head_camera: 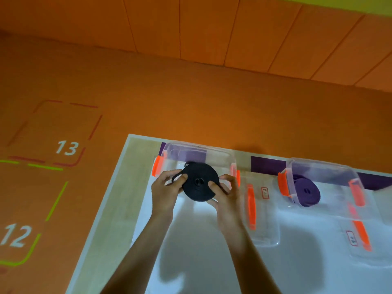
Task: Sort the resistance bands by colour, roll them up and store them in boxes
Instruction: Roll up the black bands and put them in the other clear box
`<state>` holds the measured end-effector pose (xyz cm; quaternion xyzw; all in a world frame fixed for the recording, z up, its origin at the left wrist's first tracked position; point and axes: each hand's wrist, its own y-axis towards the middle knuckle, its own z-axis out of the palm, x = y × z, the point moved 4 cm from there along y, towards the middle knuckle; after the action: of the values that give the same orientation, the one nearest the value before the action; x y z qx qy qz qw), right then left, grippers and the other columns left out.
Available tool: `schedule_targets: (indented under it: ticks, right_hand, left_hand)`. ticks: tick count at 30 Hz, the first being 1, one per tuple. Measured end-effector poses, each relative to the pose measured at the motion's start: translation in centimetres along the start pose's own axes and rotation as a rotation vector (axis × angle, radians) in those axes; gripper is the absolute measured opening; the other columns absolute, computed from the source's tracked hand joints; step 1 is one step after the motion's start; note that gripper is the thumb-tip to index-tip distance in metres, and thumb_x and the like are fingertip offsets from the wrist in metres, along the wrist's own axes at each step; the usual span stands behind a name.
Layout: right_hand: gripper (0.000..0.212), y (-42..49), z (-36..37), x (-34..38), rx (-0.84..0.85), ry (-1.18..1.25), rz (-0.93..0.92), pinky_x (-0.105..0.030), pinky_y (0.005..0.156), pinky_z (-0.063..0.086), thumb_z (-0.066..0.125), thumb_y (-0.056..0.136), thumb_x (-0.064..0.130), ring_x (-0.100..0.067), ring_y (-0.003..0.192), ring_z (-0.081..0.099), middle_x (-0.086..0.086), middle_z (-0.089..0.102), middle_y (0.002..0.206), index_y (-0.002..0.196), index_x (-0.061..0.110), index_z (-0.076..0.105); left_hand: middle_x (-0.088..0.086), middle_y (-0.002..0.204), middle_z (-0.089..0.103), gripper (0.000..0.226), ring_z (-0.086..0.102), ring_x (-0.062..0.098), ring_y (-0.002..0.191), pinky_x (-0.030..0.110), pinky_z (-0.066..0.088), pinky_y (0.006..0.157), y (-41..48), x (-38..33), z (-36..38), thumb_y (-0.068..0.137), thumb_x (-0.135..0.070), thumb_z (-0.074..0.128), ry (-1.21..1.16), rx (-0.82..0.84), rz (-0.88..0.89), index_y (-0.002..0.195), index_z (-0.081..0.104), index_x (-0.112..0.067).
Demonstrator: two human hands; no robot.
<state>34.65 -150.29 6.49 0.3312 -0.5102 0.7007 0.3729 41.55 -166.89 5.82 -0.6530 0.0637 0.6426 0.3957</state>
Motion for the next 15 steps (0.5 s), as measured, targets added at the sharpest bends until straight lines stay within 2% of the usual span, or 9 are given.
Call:
schedule_targets:
  ticks: [3, 6, 8, 10, 12, 13, 15]
  right_hand:
    - [0.033, 2.5, -0.1, -1.1, -0.029, -0.001, 0.065, -0.040, 0.070, 0.063, 0.080, 0.085, 0.005, -0.035, 0.107, 0.072, -0.019, 0.074, 0.112, 0.103, 0.025, 0.060]
    - [0.038, 5.2, -0.5, -2.2, -0.067, -0.155, 0.165, -0.033, 0.061, 0.062, 0.072, 0.091, 0.000, -0.029, 0.101, 0.073, -0.017, 0.071, 0.109, 0.116, 0.022, 0.054]
    - [0.038, 7.0, -0.8, -2.5, -0.066, -0.342, 0.179, -0.031, 0.060, 0.059, 0.072, 0.093, 0.005, -0.023, 0.093, 0.072, -0.017, 0.071, 0.106, 0.121, 0.018, 0.050]
    - [0.037, 8.6, -0.9, -2.3, -0.027, -0.530, 0.162, -0.037, 0.068, 0.061, 0.073, 0.093, 0.010, -0.021, 0.089, 0.071, -0.017, 0.071, 0.104, 0.121, 0.014, 0.048]
    - [0.037, 10.2, -0.9, -2.2, 0.017, -0.607, 0.166, -0.047, 0.079, 0.065, 0.074, 0.093, 0.007, -0.025, 0.092, 0.072, -0.016, 0.070, 0.106, 0.119, 0.010, 0.049]
    - [0.035, 10.9, -0.9, -2.2, 0.043, -0.613, 0.191, -0.050, 0.080, 0.065, 0.072, 0.093, 0.006, -0.026, 0.094, 0.071, -0.015, 0.068, 0.108, 0.118, 0.010, 0.048]
    - [0.033, 11.8, -0.8, -2.5, 0.092, -0.579, 0.281, -0.048, 0.077, 0.066, 0.069, 0.096, 0.004, -0.023, 0.095, 0.069, -0.010, 0.061, 0.111, 0.114, 0.015, 0.043]
  left_hand:
    - [0.010, 0.102, 0.071, 0.025, 0.073, 0.028, 0.096, 0.030, 0.065, 0.076, 2.0, 0.4, 0.7, 0.088, 0.006, 0.077, 0.058, 0.018, -0.028, 0.097, 0.082, -0.017]
    - [-0.001, 0.096, 0.073, 0.034, 0.072, 0.034, 0.103, 0.048, 0.063, 0.091, 4.5, 0.7, 1.9, 0.088, 0.009, 0.075, 0.246, 0.001, -0.006, 0.090, 0.080, -0.024]
    - [0.000, 0.095, 0.074, 0.031, 0.071, 0.038, 0.106, 0.057, 0.059, 0.097, 5.9, 1.1, 2.8, 0.087, 0.010, 0.076, 0.343, -0.005, 0.000, 0.092, 0.078, -0.021]
    - [0.004, 0.096, 0.073, 0.027, 0.071, 0.038, 0.106, 0.057, 0.058, 0.099, 7.1, 1.5, 3.2, 0.086, 0.010, 0.078, 0.405, -0.012, -0.004, 0.097, 0.078, -0.015]
    - [0.002, 0.096, 0.073, 0.025, 0.072, 0.033, 0.102, 0.056, 0.059, 0.099, 8.4, 2.1, 3.6, 0.086, 0.009, 0.078, 0.450, -0.008, -0.022, 0.101, 0.078, -0.011]
    - [0.000, 0.095, 0.073, 0.025, 0.072, 0.030, 0.099, 0.054, 0.059, 0.098, 9.0, 2.3, 3.8, 0.086, 0.009, 0.079, 0.472, -0.006, -0.026, 0.103, 0.078, -0.011]
    - [0.001, 0.095, 0.073, 0.025, 0.072, 0.028, 0.098, 0.052, 0.060, 0.099, 10.2, 3.0, 4.1, 0.087, 0.008, 0.078, 0.515, -0.013, -0.029, 0.106, 0.077, -0.008]
